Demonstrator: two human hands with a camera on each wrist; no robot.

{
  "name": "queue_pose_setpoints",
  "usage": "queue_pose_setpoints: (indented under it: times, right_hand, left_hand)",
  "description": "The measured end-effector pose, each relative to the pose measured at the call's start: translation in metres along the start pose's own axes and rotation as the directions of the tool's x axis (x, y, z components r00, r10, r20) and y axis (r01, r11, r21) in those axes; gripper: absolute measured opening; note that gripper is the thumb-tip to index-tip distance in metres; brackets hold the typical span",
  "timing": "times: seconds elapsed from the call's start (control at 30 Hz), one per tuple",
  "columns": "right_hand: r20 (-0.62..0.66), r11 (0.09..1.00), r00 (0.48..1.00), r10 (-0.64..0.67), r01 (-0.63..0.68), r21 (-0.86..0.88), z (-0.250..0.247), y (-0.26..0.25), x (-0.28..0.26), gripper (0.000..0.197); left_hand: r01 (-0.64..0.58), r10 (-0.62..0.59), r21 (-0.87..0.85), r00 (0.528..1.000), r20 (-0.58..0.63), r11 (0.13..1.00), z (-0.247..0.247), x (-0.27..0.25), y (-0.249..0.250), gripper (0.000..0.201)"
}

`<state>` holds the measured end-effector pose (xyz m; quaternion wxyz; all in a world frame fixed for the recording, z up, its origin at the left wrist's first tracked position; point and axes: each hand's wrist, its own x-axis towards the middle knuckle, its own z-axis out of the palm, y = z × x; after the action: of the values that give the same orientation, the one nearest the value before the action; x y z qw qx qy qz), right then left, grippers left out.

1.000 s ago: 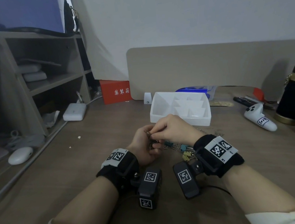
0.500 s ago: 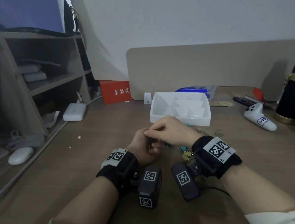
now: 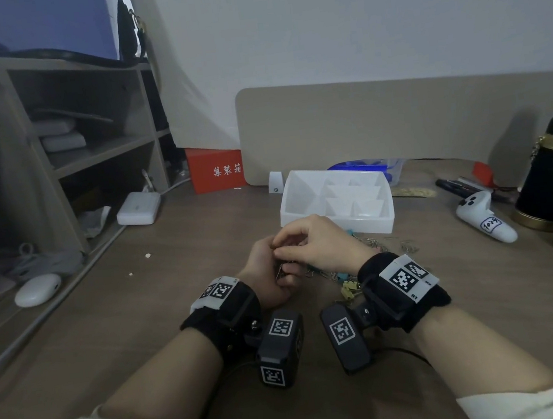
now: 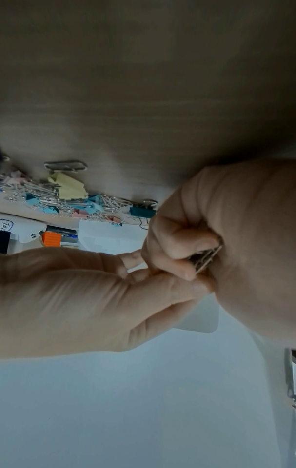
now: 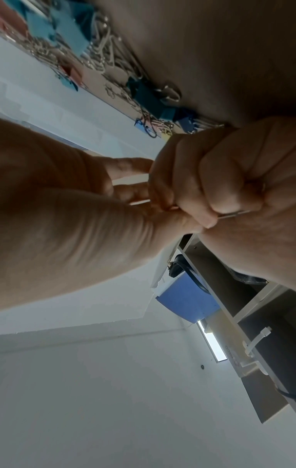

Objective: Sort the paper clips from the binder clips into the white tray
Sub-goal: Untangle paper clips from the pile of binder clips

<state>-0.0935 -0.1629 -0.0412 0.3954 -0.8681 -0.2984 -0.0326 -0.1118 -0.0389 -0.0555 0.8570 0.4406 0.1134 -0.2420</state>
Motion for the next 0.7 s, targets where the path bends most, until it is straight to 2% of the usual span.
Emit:
queue_pose_setpoints:
  times: [0.1,0.23,0.3,0.37,0.57,0.7]
  right_hand:
    - [-0.034,1.000,0.999,0.007,-0.006,0.025,-0.001,-0.002,-0.001,0.013]
    - [-0.070,0.996,0.996,0.052,-0.046,0.076,-0.003,-0.005,-0.002,0.024]
    - [-0.094,0.993,0.993,0.065,-0.056,0.101,-0.003,-0.005,-0.003,0.027]
    - [-0.128,0.993,0.989,0.072,-0.059,0.103,-0.005,-0.005,-0.005,0.027]
    - [-0.232,0.978,0.960,0.160,-0.121,0.172,-0.010,-0.004,-0.012,0.026]
    - [-0.227,0.951,0.947,0.227,-0.165,0.261,-0.011,-0.006,-0.016,0.026]
  left_hand:
    - [0.026,-0.026,-0.014,0.999,0.023,1.000,-0.001,0.001,0.000,0.046]
    - [0.057,-0.057,0.006,0.996,0.062,0.998,-0.003,0.004,0.000,0.053]
    - [0.072,-0.074,0.033,0.995,0.069,0.997,-0.002,0.004,0.001,0.046]
    - [0.091,-0.095,0.057,0.993,0.069,0.994,-0.001,0.003,0.001,0.035]
    - [0.112,-0.116,0.094,0.992,0.040,0.989,0.001,0.001,-0.001,0.039]
    - [0.098,-0.102,0.123,0.995,0.023,0.988,0.005,-0.001,0.003,0.037]
